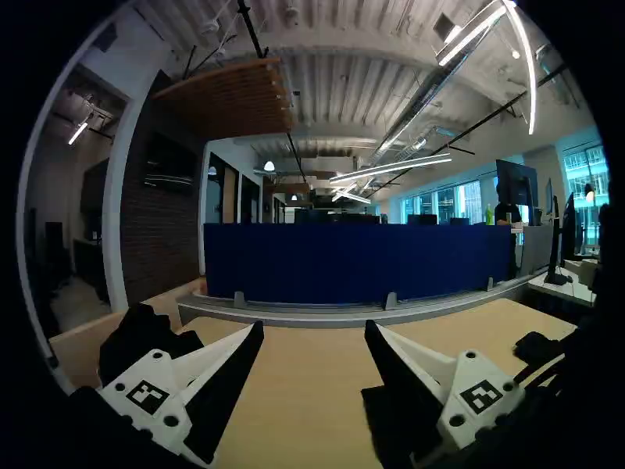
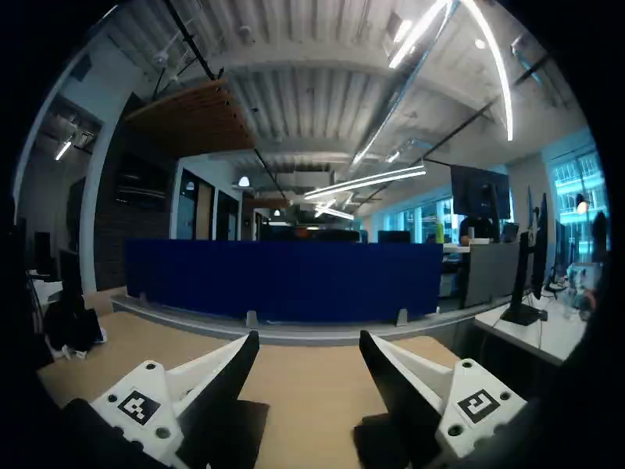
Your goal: Fold towel
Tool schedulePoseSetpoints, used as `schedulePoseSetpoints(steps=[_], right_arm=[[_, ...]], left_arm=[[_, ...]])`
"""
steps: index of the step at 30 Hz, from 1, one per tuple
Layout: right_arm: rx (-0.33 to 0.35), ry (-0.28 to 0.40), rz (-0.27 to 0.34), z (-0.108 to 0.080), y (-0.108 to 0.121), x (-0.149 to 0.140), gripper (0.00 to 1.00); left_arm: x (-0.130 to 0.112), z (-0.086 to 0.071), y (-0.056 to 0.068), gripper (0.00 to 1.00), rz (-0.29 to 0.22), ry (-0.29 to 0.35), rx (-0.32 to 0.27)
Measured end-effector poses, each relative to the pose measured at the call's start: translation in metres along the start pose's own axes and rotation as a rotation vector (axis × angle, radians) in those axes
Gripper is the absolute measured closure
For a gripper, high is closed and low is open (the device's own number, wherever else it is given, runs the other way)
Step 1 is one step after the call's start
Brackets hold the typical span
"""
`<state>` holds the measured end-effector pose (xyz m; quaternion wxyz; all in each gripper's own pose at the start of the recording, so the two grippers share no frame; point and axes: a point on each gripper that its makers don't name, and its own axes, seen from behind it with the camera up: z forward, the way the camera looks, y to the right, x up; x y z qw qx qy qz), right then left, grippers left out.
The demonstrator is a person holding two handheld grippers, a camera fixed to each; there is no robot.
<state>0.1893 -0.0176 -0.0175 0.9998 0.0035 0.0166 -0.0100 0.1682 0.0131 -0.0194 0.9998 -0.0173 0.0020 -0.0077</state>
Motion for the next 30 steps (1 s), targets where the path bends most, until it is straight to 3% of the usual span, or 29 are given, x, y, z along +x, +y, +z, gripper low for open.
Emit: schedulePoseSetpoints(steps=[9, 15, 21, 24, 30], right_arm=[[0.044, -0.047, -0.002, 0.006, -0.012, 0.019, 0.01], [0.142, -0.11, -0.043, 0.006, -0.033, 0.016, 0.01], [0.289, -0.214, -0.105, -0.004, -0.063, 0.005, 0.0], [0.36, -0.274, -0.125, -0.01, -0.077, -0.005, 0.0], [0.413, -0.329, -0.13, -0.012, -0.089, -0.014, 0.0]], left_arm=[[0.018, 0.002, 0.012, 0.04, 0.024, -0.054, -0.057], [0.023, 0.0, 0.025, 0.04, 0.062, -0.102, -0.137], [0.007, -0.008, 0.057, 0.04, 0.095, -0.199, -0.302], [0.002, -0.013, 0.066, 0.04, 0.113, -0.23, -0.358], [-0.01, -0.016, 0.071, 0.04, 0.123, -0.264, -0.399]])
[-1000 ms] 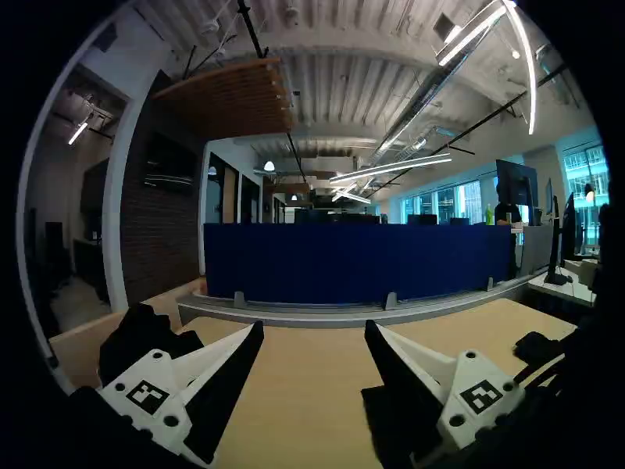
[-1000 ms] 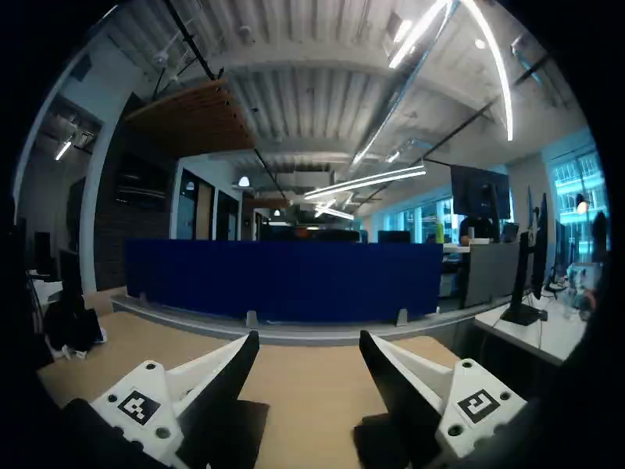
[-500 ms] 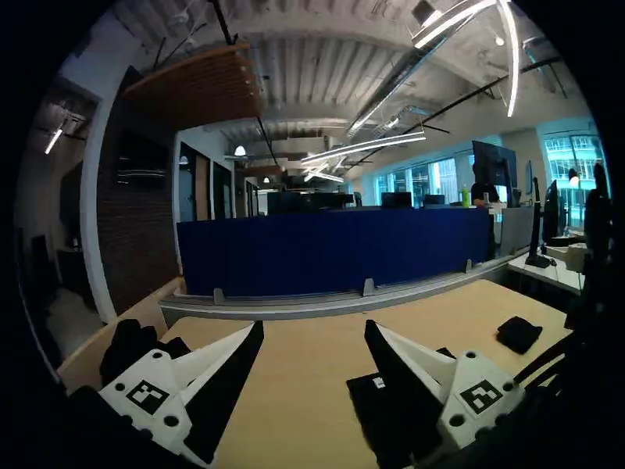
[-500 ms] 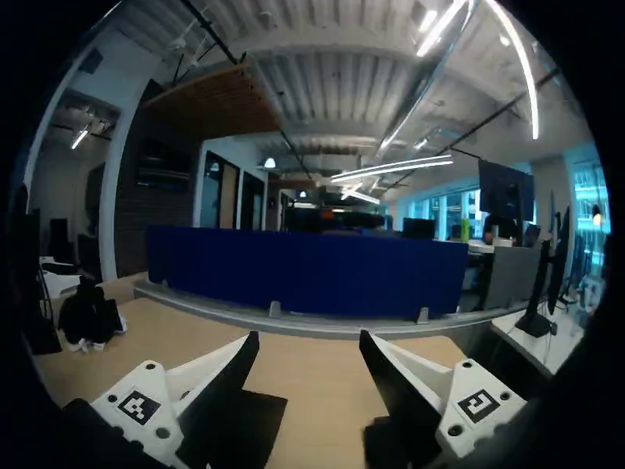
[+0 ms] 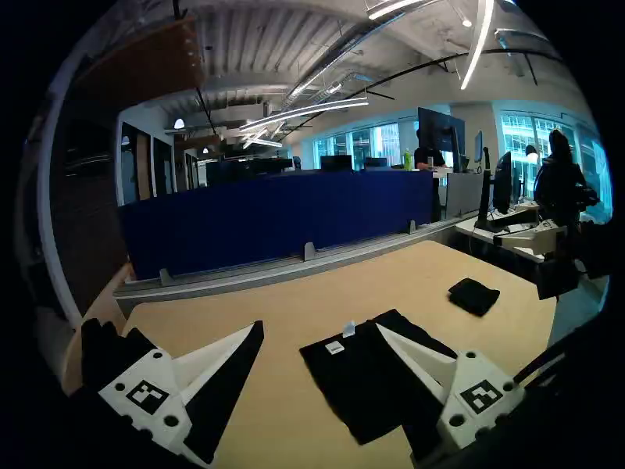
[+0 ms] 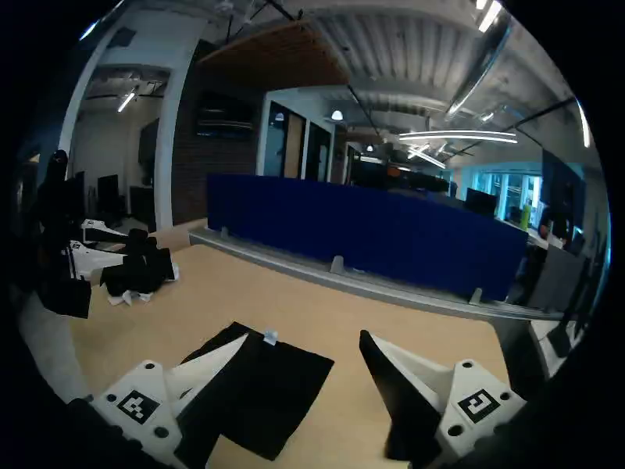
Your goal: Fold towel
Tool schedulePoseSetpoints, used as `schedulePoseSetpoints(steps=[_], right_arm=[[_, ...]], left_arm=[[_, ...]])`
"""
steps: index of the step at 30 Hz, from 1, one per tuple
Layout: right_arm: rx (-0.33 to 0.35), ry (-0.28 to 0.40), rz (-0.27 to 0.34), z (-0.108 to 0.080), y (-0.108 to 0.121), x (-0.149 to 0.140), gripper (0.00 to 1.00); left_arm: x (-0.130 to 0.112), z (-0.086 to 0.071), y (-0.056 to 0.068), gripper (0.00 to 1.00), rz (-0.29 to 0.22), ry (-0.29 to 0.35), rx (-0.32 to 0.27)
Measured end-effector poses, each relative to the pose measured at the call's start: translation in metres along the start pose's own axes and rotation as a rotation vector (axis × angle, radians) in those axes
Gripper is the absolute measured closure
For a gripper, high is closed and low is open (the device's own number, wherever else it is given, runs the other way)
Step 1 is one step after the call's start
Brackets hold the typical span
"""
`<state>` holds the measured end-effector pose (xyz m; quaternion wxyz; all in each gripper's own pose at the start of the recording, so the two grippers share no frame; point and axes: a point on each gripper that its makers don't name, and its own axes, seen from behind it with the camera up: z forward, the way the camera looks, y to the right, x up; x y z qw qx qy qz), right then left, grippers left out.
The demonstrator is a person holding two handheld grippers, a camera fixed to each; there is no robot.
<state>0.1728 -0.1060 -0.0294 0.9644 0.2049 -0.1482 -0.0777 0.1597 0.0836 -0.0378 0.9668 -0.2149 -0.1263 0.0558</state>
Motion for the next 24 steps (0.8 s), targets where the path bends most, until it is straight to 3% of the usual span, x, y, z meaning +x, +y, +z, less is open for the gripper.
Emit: schedulePoseSetpoints(steps=[9, 15, 24], right_arm=[[0.027, -0.072, -0.011, 0.012, -0.009, -0.036, 0.0], [0.055, -0.147, -0.011, 0.021, -0.019, -0.081, 0.0], [0.081, -0.256, -0.013, 0.033, -0.029, -0.151, 0.0]], left_arm=[[-0.041, 0.007, 0.013, 0.04, 0.025, -0.067, -0.037], [-0.086, 0.015, 0.029, 0.04, 0.048, -0.153, -0.083], [-0.167, 0.024, 0.05, 0.04, 0.04, -0.316, -0.151]])
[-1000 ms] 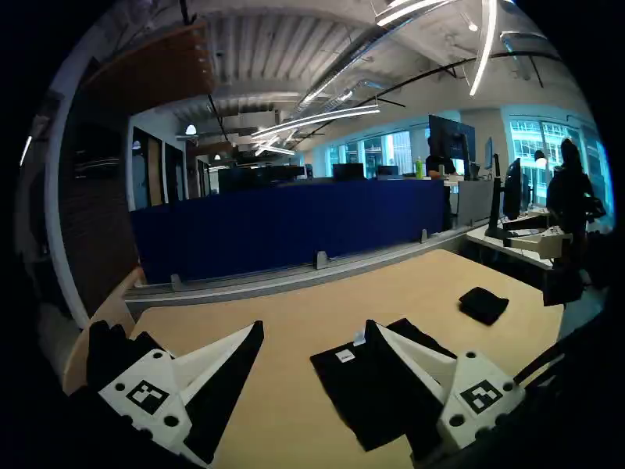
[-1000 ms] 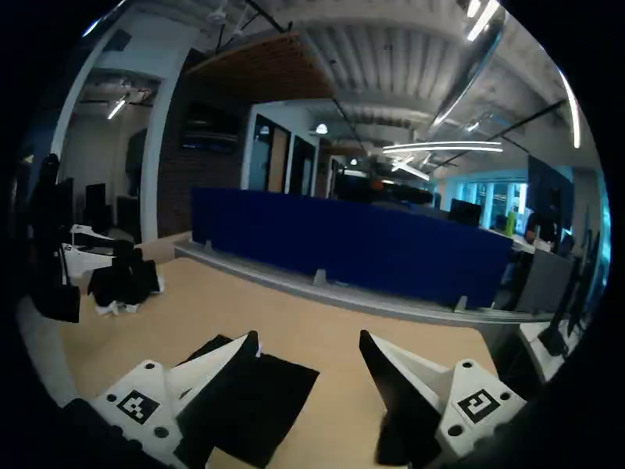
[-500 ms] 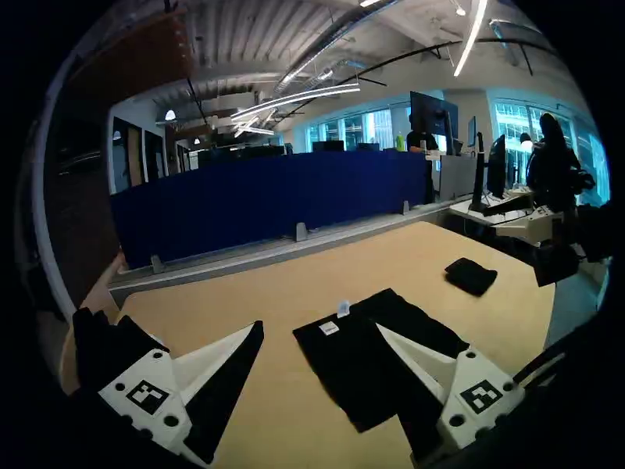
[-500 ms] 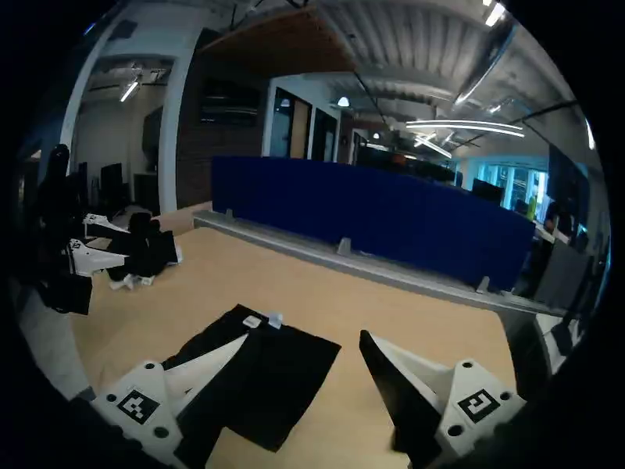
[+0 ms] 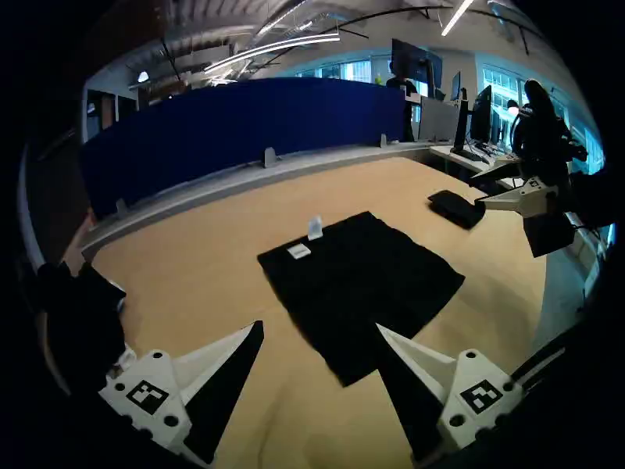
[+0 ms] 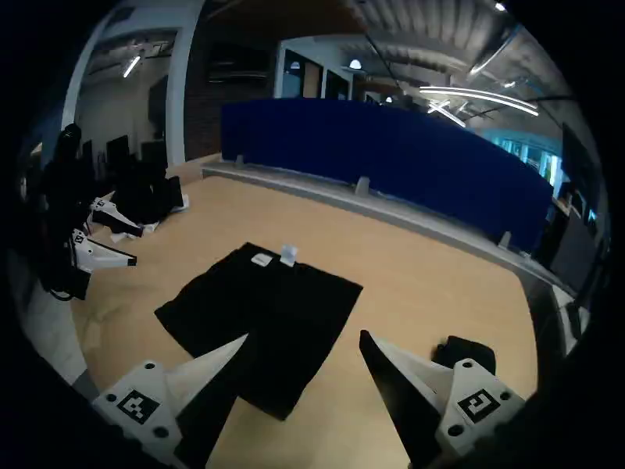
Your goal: Fold towel
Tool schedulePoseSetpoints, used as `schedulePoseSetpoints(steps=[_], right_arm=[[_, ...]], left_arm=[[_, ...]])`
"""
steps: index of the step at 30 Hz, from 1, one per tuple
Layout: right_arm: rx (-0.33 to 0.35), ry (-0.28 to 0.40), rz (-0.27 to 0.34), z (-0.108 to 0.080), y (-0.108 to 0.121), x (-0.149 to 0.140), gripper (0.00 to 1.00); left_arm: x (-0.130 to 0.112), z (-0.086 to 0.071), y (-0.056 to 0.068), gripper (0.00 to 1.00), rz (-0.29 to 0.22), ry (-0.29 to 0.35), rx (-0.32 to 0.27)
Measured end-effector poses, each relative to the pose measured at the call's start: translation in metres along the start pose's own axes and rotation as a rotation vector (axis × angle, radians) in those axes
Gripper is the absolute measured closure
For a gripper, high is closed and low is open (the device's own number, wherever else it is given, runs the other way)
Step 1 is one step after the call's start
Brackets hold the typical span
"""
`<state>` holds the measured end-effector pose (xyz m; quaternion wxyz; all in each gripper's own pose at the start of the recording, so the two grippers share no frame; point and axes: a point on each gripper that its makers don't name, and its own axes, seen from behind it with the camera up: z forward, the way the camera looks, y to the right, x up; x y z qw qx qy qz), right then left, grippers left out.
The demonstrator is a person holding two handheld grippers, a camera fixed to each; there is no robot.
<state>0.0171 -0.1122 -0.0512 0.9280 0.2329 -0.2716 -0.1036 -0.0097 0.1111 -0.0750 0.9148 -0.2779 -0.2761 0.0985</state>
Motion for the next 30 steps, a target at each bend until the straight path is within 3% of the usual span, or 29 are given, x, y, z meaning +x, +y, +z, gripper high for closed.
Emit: schedulePoseSetpoints(steps=[12, 21, 27, 30], right_arm=[[0.069, -0.201, 0.004, 0.026, -0.019, -0.092, 0.02], [0.082, -0.264, 0.032, 0.037, -0.024, -0.125, 0.05], [0.105, -0.305, 0.03, 0.037, -0.031, -0.142, 0.15], [0.112, -0.323, 0.033, 0.037, -0.033, -0.148, 0.21]], left_arm=[[-0.07, 0.034, 0.023, 0.04, -0.022, -0.2, -0.073], [-0.097, 0.047, 0.033, 0.06, -0.024, -0.282, -0.092], [-0.106, 0.049, 0.032, 0.15, 0.004, -0.31, -0.082], [-0.111, 0.049, 0.035, 0.25, 0.02, -0.33, -0.089]])
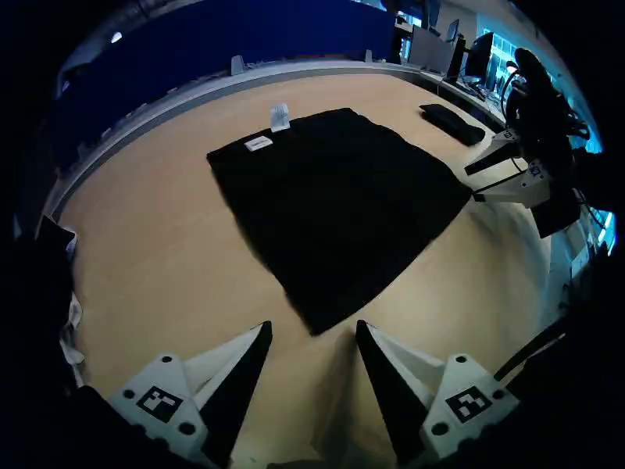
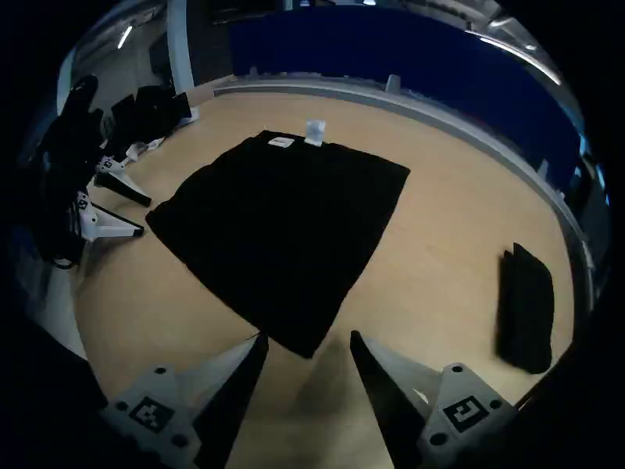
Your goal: Fold towel
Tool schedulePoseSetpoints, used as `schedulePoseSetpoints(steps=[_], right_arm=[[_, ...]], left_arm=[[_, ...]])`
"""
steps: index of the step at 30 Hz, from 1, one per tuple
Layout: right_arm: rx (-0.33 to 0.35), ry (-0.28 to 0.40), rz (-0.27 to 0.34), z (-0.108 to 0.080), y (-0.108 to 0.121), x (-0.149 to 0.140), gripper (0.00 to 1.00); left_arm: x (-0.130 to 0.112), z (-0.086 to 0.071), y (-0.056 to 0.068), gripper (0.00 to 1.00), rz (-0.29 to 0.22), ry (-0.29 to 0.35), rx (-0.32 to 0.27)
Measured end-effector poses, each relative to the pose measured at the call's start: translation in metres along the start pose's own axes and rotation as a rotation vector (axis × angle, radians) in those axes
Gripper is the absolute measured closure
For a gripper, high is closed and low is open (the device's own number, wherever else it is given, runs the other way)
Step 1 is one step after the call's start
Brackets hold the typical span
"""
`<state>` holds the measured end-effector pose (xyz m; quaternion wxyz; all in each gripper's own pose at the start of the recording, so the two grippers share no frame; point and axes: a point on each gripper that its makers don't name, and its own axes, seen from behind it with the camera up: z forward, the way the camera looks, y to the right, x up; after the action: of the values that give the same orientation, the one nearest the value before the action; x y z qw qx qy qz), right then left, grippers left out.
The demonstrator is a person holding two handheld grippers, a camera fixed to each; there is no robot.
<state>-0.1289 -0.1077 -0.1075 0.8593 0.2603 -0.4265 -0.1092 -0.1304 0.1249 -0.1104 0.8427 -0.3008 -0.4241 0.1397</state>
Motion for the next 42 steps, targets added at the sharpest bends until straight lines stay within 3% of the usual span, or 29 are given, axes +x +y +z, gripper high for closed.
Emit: schedulePoseSetpoints(steps=[5, 9, 13, 33, 39, 42], right_arm=[[0.001, -0.019, 0.017, 0.004, -0.001, -0.006, 0.37], [-0.007, -0.028, 0.023, 0.007, -0.001, -0.009, 0.49], [-0.013, -0.023, 0.022, 0.007, -0.001, -0.008, 0.54], [-0.014, -0.034, -0.013, 0.005, -0.007, -0.011, 0.72], [-0.028, -0.03, 0.005, 0.006, -0.003, -0.01, 0.85], [-0.026, -0.031, 0.014, 0.006, -0.002, -0.01, 0.86]], left_arm=[[0.0, 0.001, -0.002, 0.45, 0.001, -0.008, 0.018], [0.001, 0.002, -0.005, 0.51, -0.015, -0.016, 0.026], [0.002, 0.002, -0.007, 0.6, -0.023, -0.021, 0.038], [0.003, 0.005, 0.003, 0.87, 0.001, -0.024, 0.059], [0.003, 0.004, 0.004, 0.9, -0.008, -0.024, 0.066], [0.004, 0.003, 0.004, 0.91, -0.013, -0.025, 0.066]])
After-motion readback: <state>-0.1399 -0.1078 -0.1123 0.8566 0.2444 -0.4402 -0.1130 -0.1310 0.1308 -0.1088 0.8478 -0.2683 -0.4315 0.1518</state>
